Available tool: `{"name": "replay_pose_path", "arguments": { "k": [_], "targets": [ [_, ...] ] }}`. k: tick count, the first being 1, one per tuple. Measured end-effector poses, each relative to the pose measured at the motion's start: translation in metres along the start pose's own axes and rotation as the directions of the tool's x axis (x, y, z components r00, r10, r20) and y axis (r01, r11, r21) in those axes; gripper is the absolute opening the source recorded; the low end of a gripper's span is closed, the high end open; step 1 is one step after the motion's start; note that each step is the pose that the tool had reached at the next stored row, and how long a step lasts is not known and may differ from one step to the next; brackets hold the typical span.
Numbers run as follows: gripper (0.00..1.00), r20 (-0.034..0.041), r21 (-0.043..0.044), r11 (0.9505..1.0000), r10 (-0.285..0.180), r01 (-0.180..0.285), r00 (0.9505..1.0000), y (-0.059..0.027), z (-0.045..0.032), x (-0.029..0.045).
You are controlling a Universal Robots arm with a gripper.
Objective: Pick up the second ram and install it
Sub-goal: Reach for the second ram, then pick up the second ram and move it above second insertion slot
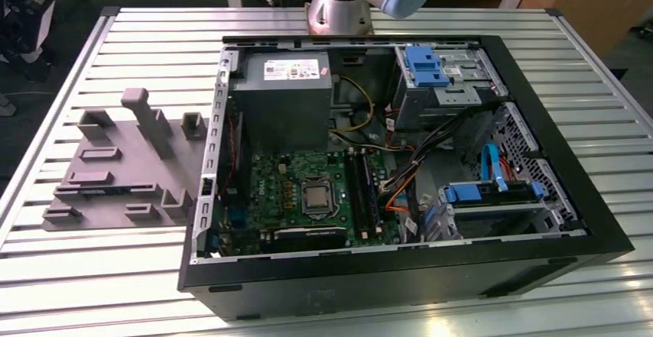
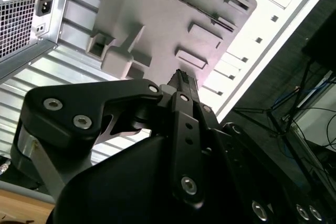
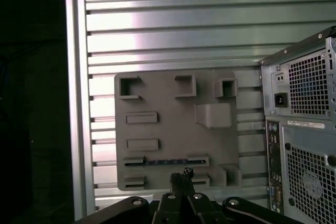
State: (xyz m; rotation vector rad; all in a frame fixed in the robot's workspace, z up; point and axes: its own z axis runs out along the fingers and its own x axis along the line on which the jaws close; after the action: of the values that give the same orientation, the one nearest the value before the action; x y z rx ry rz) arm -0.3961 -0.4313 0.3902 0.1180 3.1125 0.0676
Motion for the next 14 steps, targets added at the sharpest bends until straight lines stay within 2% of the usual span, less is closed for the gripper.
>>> {"name": "replay_pose_path", "arguments": {
  "k": [12,14],
  "targets": [
    [0.11,0.0,-0.0002,1.0,-0.001,0.001,1.0,-0.0003,-0.0001,0.0039],
    [0.11,-0.0011,-0.0006,0.9997,-0.023,0.023,0.9997,-0.0002,-0.0001,0.004]
  ]
}}
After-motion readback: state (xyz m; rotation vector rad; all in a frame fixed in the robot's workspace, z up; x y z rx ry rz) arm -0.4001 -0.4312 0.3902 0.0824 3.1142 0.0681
